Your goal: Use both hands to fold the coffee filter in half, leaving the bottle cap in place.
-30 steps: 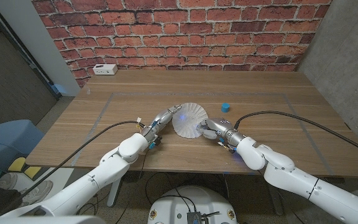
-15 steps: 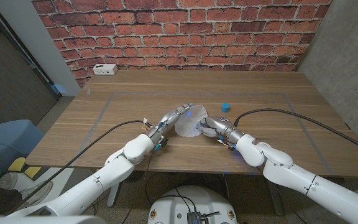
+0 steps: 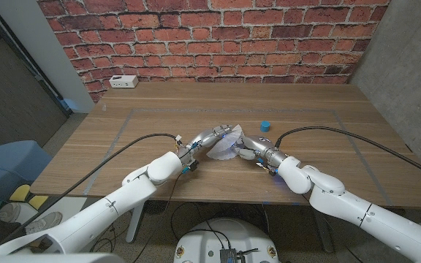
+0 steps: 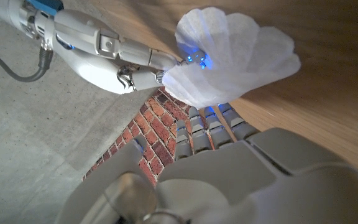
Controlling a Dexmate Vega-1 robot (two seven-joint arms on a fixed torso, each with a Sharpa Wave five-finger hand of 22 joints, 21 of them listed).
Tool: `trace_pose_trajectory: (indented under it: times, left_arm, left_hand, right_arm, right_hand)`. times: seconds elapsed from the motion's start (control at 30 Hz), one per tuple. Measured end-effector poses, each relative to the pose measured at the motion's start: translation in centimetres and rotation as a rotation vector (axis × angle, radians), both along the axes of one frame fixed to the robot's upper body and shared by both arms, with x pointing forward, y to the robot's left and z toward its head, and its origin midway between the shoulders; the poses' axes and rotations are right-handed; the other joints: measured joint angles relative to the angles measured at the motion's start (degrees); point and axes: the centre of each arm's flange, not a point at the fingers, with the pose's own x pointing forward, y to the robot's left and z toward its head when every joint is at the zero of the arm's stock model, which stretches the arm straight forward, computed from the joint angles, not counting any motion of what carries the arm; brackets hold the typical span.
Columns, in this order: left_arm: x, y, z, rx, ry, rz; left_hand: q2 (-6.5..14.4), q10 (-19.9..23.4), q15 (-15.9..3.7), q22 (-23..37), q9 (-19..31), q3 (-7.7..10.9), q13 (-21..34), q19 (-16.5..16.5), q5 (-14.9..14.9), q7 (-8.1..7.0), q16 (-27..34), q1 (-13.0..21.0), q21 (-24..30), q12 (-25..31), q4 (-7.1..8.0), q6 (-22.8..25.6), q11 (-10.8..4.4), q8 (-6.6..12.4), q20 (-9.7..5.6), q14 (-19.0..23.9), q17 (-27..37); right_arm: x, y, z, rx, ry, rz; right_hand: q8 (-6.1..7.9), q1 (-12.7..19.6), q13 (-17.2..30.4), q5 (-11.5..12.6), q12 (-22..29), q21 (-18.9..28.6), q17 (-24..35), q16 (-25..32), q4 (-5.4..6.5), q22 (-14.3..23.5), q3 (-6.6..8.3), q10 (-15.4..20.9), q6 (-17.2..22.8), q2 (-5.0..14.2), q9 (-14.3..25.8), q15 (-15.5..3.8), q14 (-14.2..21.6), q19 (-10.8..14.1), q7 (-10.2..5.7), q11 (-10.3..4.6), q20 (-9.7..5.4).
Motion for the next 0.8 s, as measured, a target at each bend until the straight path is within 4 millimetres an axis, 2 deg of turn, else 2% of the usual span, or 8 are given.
trace_pose_trajectory:
  times: [0.13,0.17,0.27,0.43,0.6,0.8]
  left_arm:
    - [-0.4,-0.4,0.6,0.008,-0.014,-0.013]
    - [0.2,-0.2,-0.1,0.06,0.007,0.024]
    - [0.2,-0.4,0.0,0.088,0.007,0.035]
    - [0.2,-0.5,0.1,0.113,0.004,0.044]
    - [0.4,-0.6,0.1,0.135,0.008,0.057]
    - [0.4,-0.7,0.2,0.159,0.009,0.071]
  left_hand:
    - [-0.31,0.27,-0.12,0.0,0.0,-0.65,0.0,0.31,0.29,-0.25,0.0,-0.31,0.0,0.0,0.21,-0.25,-0.16,0.0,0.31,0.48,0.0]
    - [-0.29,0.44,-0.12,0.0,0.0,-0.65,0.0,0.31,0.3,-0.33,0.0,-0.36,0.0,0.0,0.21,-0.33,0.01,0.0,0.31,0.48,0.0]
    - [-0.39,0.52,-0.12,-0.01,0.01,-0.83,0.0,0.31,0.3,-0.61,0.0,-0.97,-0.23,0.0,0.39,-0.61,0.09,0.0,0.31,0.48,0.0]
    - [-0.46,0.52,-0.12,0.0,0.01,-0.9,0.0,-0.02,0.51,-0.85,0.0,-1.06,-0.46,0.0,0.45,-0.86,0.09,0.0,0.63,0.48,0.0]
    - [-0.31,0.31,-0.12,0.08,0.01,-1.45,0.0,0.3,0.73,-1.26,-0.22,-1.67,-0.76,0.0,0.57,-1.7,0.31,-0.28,0.94,0.48,0.0]
    - [-0.49,0.09,0.08,0.15,0.01,-2.03,0.0,-0.02,1.14,-1.75,-0.34,-2.43,-0.98,-0.33,0.71,-2.83,0.52,-0.28,1.24,0.27,0.0]
  right_arm:
    - [0.0,-0.1,0.1,0.007,-0.005,-0.003]
    - [0.0,-0.4,0.4,0.009,-0.01,-0.006]
    - [-0.1,-0.7,0.7,0.024,-0.017,-0.009]
    - [-0.3,-1.3,1.3,0.06,-0.038,-0.009]
    - [-0.6,-2.1,1.7,0.087,-0.057,-0.018]
    - [-1.2,-3.0,2.6,0.127,-0.092,-0.025]
  right_hand:
    - [-0.02,0.0,0.0,0.0,0.0,0.11,0.0,0.0,0.0,-0.01,0.0,0.0,0.0,0.0,0.0,0.0,0.0,0.0,0.0,0.0,0.0]
    - [-0.02,0.0,0.04,0.0,0.0,0.12,0.0,0.0,0.0,-0.02,0.0,0.13,0.0,0.0,0.0,0.0,0.0,0.0,0.0,-0.13,0.0]
    - [-0.02,0.0,0.17,0.0,-0.22,0.12,0.13,0.0,0.15,-0.04,-0.15,0.23,0.0,0.0,0.0,0.11,0.11,0.13,0.0,-0.23,-0.13]
    - [-0.02,0.0,0.17,0.0,-0.22,0.13,0.19,0.0,0.24,-0.03,-0.24,0.76,0.0,0.0,0.0,0.72,0.72,0.34,0.0,0.3,-0.32]
    - [-0.02,0.0,0.17,0.0,-0.22,0.73,0.19,0.0,0.24,0.54,-0.24,1.14,0.31,0.0,0.0,1.03,1.03,1.45,0.31,0.31,0.79]
    - [-0.02,0.0,0.17,0.0,-0.22,0.57,0.19,0.0,0.24,0.36,-0.24,1.14,0.63,0.0,0.0,0.82,1.24,1.53,-0.01,0.31,0.47]
